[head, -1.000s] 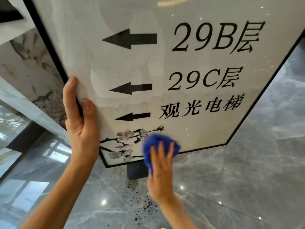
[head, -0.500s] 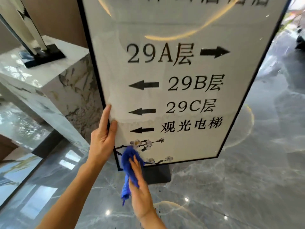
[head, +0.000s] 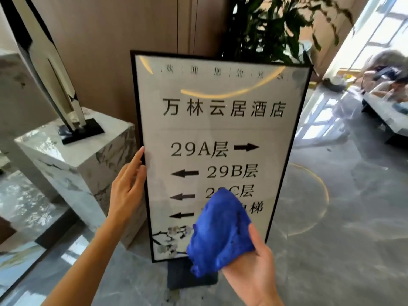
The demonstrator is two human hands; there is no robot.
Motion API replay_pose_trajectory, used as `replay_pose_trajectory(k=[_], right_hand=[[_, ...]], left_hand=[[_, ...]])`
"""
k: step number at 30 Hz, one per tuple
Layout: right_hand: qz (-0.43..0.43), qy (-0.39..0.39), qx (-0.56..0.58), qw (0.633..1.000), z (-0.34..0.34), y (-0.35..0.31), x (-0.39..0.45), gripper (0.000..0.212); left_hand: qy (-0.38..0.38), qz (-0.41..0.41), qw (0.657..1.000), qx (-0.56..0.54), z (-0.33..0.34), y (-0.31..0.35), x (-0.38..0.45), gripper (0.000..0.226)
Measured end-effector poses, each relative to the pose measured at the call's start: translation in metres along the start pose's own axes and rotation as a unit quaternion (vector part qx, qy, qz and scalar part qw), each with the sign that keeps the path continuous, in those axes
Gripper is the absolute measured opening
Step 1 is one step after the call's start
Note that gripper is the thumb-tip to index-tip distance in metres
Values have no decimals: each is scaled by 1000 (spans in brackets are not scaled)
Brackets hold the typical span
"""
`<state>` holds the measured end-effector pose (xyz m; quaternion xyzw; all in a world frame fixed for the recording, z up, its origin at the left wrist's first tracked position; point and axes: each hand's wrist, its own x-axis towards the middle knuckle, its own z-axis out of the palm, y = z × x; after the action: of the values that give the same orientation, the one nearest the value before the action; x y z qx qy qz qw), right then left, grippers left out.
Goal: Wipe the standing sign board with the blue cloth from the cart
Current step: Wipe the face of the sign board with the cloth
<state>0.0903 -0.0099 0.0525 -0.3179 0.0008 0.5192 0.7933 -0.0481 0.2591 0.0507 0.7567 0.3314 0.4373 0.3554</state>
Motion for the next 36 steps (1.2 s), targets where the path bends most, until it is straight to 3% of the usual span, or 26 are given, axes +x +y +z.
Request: replay_pose_trajectory(k=[4, 6, 8, 10, 12, 17, 21, 24, 26, 27, 28, 30, 32, 33, 36], right_hand=[[-61, -3, 55, 997, 23, -35, 6, 50], [-112, -28, 14, 993, 26, -53, 11, 41], [-161, -31, -62, 985, 33, -79, 17, 50], [-219, 18, -137, 966, 39, -110, 23, 57], [-274, 54, -140, 950, 43, -145, 29, 59], [-325, 138, -119, 928, 61, -226, 52, 54], [-335, 150, -227, 902, 92, -240, 90, 60], [-351, 146, -297, 876, 102, -229, 121, 45], [-388, 186, -349, 833, 99, -225, 138, 40], [-427, 205, -383, 793, 96, -226, 144, 37], [-478, 221, -427, 736, 93, -227, 150, 36], [-569, 228, -535, 582, 87, -227, 162, 51], [-601, 200, -624, 457, 85, -228, 176, 57], [-596, 197, -648, 431, 84, -228, 181, 57], [-590, 204, -668, 405, 78, -234, 195, 56]], left_hand=[[19, -1, 999, -28, 2, 18, 24, 46], [26, 0, 999, -23, 2, 23, 33, 46], [28, 4, 999, -28, 1, 28, 42, 47], [25, 6, 999, -41, -1, 33, 53, 47], [23, 14, 999, -47, -2, 37, 64, 50], [-11, 13, 996, -92, 7, 47, 85, 49], [9, 3, 994, -105, 19, 47, 86, 46], [40, 8, 994, -104, 22, 40, 88, 46], [52, 12, 994, -99, 25, 36, 88, 47], [58, 16, 993, -97, 26, 35, 88, 47], [64, 20, 993, -96, 27, 33, 88, 46], [70, 27, 992, -102, 28, 31, 88, 45], [72, 25, 991, -109, 29, 27, 89, 44], [72, 25, 991, -111, 30, 26, 90, 44], [72, 32, 989, -124, 31, 22, 93, 43]])
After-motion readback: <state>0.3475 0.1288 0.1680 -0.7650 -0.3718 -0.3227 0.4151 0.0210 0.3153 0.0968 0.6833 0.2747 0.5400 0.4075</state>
